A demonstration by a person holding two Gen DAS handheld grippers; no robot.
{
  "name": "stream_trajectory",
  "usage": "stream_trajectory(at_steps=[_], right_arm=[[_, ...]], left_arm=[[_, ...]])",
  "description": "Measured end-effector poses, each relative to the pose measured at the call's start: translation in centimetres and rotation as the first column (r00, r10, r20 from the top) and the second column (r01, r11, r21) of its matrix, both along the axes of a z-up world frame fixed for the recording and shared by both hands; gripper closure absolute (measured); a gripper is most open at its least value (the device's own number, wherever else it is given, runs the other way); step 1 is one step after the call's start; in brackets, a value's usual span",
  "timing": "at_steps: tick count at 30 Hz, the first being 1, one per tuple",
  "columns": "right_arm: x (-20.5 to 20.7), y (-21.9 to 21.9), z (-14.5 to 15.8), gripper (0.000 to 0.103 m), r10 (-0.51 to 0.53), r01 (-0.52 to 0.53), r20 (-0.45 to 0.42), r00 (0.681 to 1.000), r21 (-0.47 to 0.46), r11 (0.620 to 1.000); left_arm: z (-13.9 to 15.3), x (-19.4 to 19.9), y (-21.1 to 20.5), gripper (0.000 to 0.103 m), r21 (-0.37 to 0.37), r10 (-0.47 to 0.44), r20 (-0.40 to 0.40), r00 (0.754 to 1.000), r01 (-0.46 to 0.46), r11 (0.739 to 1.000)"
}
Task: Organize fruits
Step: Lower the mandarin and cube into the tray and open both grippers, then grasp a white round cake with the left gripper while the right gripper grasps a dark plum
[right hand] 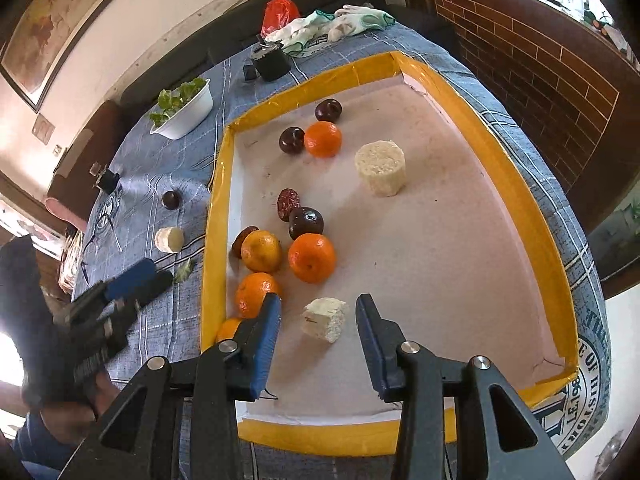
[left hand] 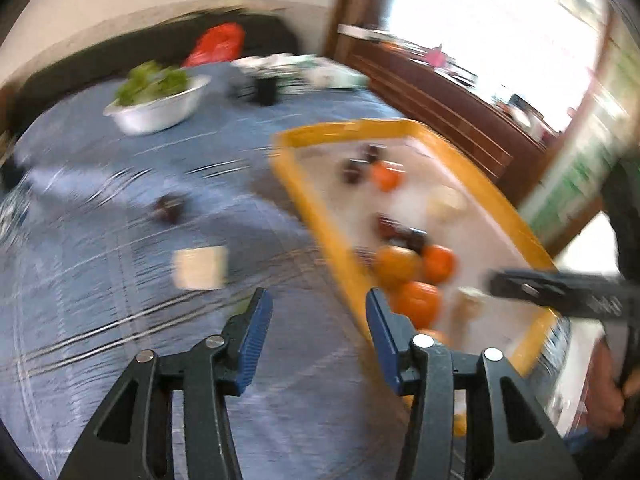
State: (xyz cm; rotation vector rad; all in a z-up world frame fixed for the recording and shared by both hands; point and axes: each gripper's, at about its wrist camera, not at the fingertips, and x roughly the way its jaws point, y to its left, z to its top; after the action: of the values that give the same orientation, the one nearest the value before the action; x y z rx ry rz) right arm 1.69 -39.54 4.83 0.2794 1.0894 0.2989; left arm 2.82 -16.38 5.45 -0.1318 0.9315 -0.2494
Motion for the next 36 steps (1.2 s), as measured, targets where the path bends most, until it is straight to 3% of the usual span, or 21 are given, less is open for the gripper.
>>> stream_trajectory(at_steps=[5, 14, 15, 17, 18, 25, 36], right_arm=[[-0.4, -0.4, 0.2, 0.06, -0.016, 0.016, 0.003, 1.0, -0.008, 1.0], [-1.1, -1.3, 0.3, 0.06, -0.042, 0.043, 0.005, 0.999, -0.022, 0.999], [-1.1, -1.4, 0.3, 0.06, -0.044, 0.044, 0.005, 0.999, -0.021, 0.999], [-1.2, -1.5, 0.2, 0.06, -0.047, 0.047, 0.001, 0.999, -0.019, 0.999], [-1.1, -1.5, 0.1, 0.06, -0.047, 0.047, -0.001, 0.999, -0.019, 0.999], [-0.5, 0.4, 0.7, 0.059, -0.011, 0.011, 0.015, 1.0, -0.014, 1.0], [2.8, 8.8, 2.2, 0.059, 0.15, -0.151, 0.016, 0.989, 0.037, 0.988]], left_arm=[[-1.0, 1.9, 4.2, 0.048, 0.039, 0.161, -0.046, 0.986, -0.16, 0.986], [-2.6, 5.1, 3.6, 0.045, 0.1, 0.163, -0.079, 0.984, -0.154, 0.983], [-2.9, 5.4, 3.6, 0.048, 0.107, 0.165, -0.083, 0.983, -0.156, 0.982], [-3.6, 5.6, 3.7, 0.071, 0.111, 0.162, -0.097, 0.982, -0.152, 0.982], [-3.8, 5.6, 3.8, 0.071, 0.11, 0.161, -0.1, 0.982, -0.15, 0.983], [-3.2, 2.4, 5.5, 0.071, 0.089, 0.191, -0.061, 0.98, -0.186, 0.979], [-3.7, -4.4, 11.9, 0.071, 0.199, 0.252, 0.004, 0.968, -0.248, 0.948]])
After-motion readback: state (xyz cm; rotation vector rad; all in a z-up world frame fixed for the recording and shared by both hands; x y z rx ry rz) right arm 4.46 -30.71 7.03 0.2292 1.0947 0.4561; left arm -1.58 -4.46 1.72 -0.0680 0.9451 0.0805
